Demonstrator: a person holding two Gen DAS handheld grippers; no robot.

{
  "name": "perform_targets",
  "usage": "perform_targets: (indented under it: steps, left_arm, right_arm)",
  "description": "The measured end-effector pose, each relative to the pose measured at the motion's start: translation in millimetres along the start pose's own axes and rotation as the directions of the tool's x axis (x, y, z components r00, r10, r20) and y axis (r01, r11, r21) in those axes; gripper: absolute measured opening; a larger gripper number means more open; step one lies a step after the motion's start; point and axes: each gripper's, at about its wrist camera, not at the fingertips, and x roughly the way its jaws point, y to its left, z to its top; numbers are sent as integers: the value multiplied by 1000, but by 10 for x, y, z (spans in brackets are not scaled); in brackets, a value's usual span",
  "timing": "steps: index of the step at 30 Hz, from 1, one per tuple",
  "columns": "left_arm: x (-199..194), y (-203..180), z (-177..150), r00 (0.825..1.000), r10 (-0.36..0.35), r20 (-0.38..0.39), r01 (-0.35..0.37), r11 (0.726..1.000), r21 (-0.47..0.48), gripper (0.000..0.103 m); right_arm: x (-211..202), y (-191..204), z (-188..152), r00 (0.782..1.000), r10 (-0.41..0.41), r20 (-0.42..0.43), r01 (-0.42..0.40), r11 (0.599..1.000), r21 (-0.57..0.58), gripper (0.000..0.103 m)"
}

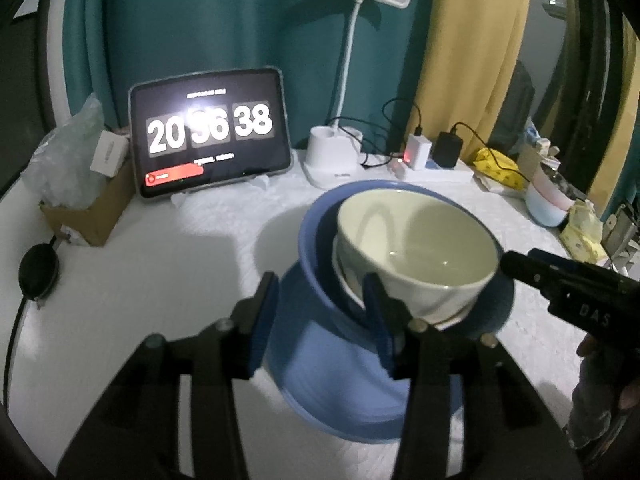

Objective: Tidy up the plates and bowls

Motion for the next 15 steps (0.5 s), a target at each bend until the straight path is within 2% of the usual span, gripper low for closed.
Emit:
perform_targets:
  steps: [15]
  left_arm:
    - [-373,-217,-130,999,-21,50,20,1000,22,47]
  right_arm:
    - [-387,-10,-182,999,-11,33,12,1000,-16,53]
